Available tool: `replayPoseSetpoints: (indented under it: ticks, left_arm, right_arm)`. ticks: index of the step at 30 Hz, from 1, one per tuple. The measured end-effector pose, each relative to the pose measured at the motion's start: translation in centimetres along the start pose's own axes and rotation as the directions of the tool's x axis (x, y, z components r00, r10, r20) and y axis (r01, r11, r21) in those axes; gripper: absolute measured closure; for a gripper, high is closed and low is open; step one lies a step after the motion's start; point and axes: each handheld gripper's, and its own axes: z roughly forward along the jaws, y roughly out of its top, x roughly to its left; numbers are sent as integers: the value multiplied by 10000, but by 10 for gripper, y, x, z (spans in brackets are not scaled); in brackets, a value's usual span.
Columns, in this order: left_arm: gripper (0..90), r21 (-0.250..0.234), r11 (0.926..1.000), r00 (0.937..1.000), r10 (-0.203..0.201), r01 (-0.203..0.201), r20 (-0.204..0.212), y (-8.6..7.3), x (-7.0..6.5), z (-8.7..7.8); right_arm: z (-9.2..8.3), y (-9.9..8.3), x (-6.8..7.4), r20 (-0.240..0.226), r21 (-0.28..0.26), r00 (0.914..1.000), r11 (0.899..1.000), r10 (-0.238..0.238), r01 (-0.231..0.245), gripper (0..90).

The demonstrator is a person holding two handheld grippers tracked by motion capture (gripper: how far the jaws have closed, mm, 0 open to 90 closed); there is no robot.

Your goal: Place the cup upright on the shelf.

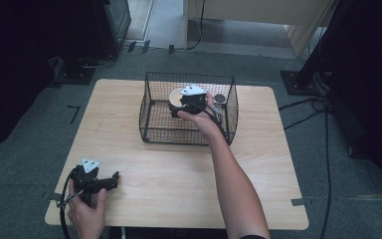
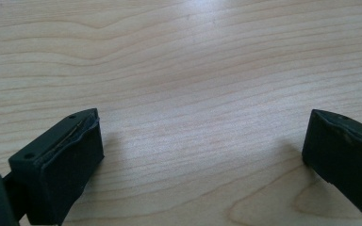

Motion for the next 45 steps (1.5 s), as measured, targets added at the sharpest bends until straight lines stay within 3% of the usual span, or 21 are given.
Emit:
replayPoseSetpoints:
  ticks: [4, 9, 15, 25, 33, 36, 40, 42, 45]
  left_arm:
    - [0, 18, 10000, 10000, 41, -41, -7, 0, 0, 0]
    - [0, 21, 10000, 10000, 44, -44, -5, 0, 0, 0]
    - [0, 16, 10000, 10000, 45, -45, -4, 0, 0, 0]
    - [0, 19, 10000, 10000, 44, -44, -8, 0, 0, 0]
    - [0, 21, 10000, 10000, 46, -46, -7, 0, 0, 0]
    - [0, 17, 10000, 10000, 41, -41, -5, 0, 0, 0]
    - [0, 9, 10000, 10000, 34, -34, -3, 0, 0, 0]
    - [0, 17, 10000, 10000, 41, -41, 0, 0, 0, 0]
    - [0, 30, 10000, 10000, 42, -42, 2, 0, 0, 0]
  right_arm:
    - [5, -3, 0, -157, 618, 9998, 9980, -77, 87, 91]
    - [10, -7, 1, -398, 959, 9990, 9951, -213, 250, 91]
    - [13, -13, -7, -414, 1618, 9984, 9863, 376, -305, 90]
    - [13, -15, -10, -323, 2066, 9971, 9765, 689, -608, 87]
    - [9, -13, -7, 98, 1666, 9974, 9834, 716, -723, 0]
    - [5, -12, -11, 254, 1511, 9942, 9827, 1046, -1072, 0]
    - [3, -11, -12, 227, 1335, 9947, 9857, 1003, -1024, 0]
    - [-3, -7, -13, 29, 926, 9949, 9906, 1005, -1004, 0]
    - [-9, 0, -16, 90, 662, 9954, 9932, 959, -963, 0]
